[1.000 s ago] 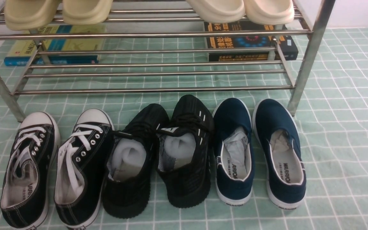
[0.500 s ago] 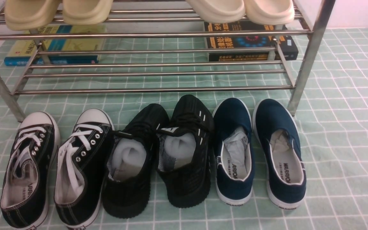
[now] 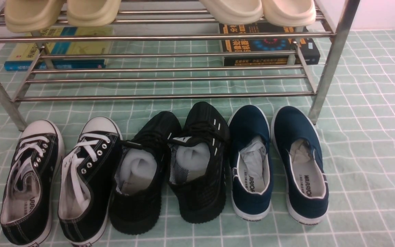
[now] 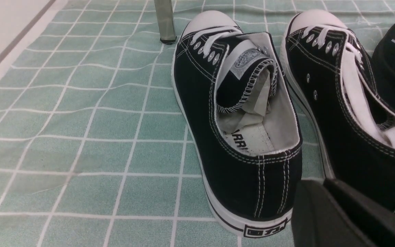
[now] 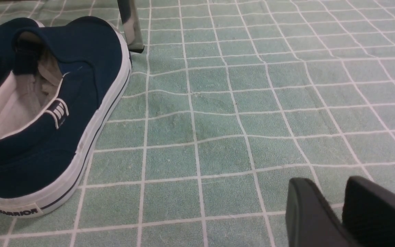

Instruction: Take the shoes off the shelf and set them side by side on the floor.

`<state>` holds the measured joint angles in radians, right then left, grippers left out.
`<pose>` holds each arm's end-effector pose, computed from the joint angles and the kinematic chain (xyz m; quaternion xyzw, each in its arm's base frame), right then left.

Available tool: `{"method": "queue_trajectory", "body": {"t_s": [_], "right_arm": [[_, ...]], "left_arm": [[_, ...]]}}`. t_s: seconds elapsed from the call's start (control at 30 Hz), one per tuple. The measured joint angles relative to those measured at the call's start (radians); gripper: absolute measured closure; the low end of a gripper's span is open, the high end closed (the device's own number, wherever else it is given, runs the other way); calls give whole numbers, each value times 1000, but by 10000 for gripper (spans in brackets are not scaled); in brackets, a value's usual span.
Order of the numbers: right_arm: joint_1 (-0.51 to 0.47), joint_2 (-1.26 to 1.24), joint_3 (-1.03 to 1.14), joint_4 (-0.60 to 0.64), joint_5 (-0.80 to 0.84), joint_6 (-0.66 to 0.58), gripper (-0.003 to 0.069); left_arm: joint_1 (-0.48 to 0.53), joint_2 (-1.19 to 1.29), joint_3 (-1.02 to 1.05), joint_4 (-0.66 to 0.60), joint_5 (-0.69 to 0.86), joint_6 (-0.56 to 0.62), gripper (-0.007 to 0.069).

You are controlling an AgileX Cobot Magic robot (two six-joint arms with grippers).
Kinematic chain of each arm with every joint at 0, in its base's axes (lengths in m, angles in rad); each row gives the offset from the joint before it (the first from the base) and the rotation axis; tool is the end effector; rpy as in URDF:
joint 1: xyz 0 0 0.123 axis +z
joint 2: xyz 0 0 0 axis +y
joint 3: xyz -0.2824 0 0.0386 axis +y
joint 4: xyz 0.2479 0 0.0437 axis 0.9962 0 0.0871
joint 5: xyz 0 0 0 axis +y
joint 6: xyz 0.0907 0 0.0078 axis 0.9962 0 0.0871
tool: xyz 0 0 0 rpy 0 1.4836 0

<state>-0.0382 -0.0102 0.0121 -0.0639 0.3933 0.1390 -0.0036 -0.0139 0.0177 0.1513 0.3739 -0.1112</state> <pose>0.0518 -0.0042 0.1743 0.0549 0.8051 0.0025 0.5906 0.0523 0.0048 0.1746 -0.0031 0.8007 0.0299 0.5983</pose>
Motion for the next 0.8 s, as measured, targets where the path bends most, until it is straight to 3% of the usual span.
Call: {"method": "queue_trajectory", "body": {"t_s": [0.8], "right_arm": [[0,0,0,0,0,0,435]], "left_arm": [[0,0,0,4,1,0,545]]}}
